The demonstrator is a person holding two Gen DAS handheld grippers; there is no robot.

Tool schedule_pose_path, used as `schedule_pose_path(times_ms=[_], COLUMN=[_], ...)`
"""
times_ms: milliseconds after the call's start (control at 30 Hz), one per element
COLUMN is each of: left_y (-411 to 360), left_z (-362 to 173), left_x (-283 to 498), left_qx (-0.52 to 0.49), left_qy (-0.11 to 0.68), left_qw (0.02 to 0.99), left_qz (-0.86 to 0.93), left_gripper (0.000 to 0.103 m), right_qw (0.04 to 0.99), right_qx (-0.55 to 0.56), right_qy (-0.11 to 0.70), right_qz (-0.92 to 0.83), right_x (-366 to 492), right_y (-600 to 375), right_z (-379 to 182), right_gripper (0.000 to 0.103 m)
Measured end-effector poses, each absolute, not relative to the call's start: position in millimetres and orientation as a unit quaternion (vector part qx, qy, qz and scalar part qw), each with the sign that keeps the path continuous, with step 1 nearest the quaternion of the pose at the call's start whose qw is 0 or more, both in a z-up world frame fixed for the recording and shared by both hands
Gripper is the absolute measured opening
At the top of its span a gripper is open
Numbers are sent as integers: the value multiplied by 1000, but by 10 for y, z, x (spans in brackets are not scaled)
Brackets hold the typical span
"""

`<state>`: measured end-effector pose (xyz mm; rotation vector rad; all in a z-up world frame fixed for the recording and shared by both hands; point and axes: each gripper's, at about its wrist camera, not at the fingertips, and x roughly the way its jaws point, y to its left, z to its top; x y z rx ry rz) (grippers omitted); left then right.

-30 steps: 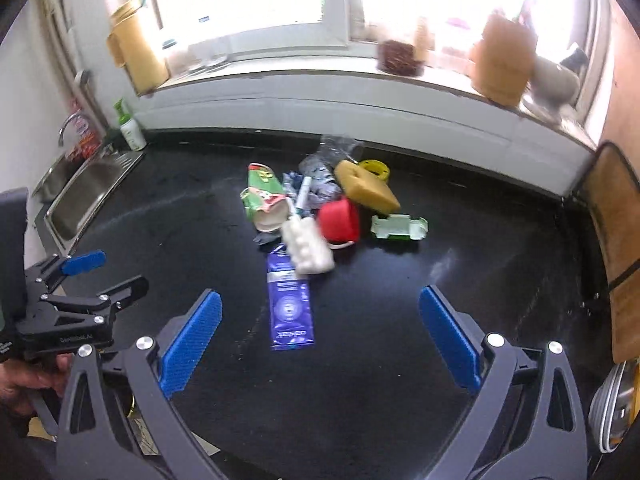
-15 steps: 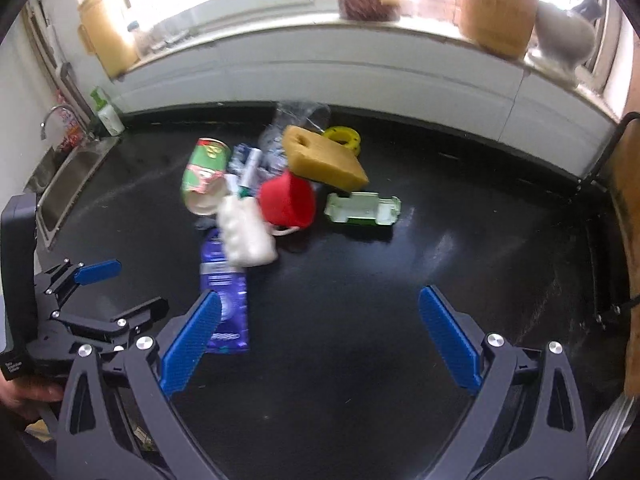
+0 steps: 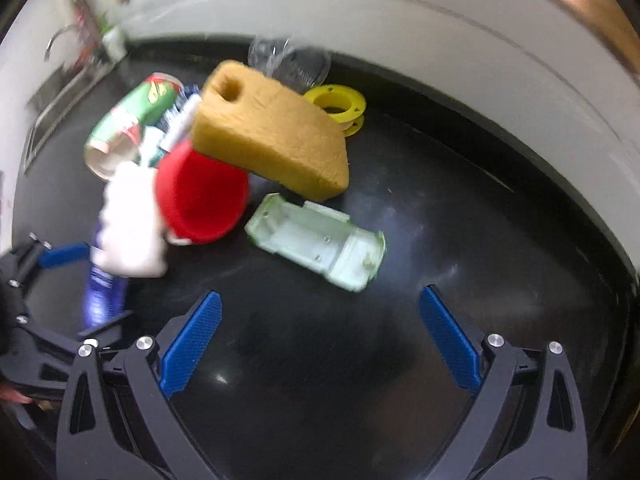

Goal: Collect trash
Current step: 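Grasp the blue toothpaste box with the left tool while the right tool grasps the green toy car shell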

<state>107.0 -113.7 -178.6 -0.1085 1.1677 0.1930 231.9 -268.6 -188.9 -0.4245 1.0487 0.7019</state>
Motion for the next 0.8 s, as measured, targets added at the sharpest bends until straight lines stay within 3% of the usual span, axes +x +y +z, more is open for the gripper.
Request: schedule_pose_path(times_ms=[167,267,333,367,400,433,533,800], left_y=[-1172,-1212,-1244,-1279,-1291,-1300,-1245,-968], left_z=[-1815,-1814,-1798,-1770,-1726,-1705,-1656,-1445], left_x=[1158,1176,1168,1167,1143,1127,1107,855], left_qx=[-60,-53,-50,-47,-43,-43,-55,-72], left_qy=[544,540,538,534,530,530,538,539], left_qw=[830,834,836,839,842,842,838,837], left_qz=[106,100,96,94,92,90,76,59], left_gripper=[97,96,91,78,63,57,52,47], right_qw=[758,749,749,749,748,745,743,757], right_qx=[-251,-247,-246,-245,-245,-244,-237,-168], right_qy=[475,474,469,467,468,472,477,510], right_qz=[370,392,399,401,402,404,405,372], right_x=[2574,2665,2676,2670,2656,2633,2523,2075], right_y=[-2519,-2482,-2474,-2468,-2451,-2443,-2457,-2623], right_z=[-2043,-2044,-2012,-1986,-1967,-1964,-1955,-1812], right_gripper=[96,86,65,57,39,37,34,33])
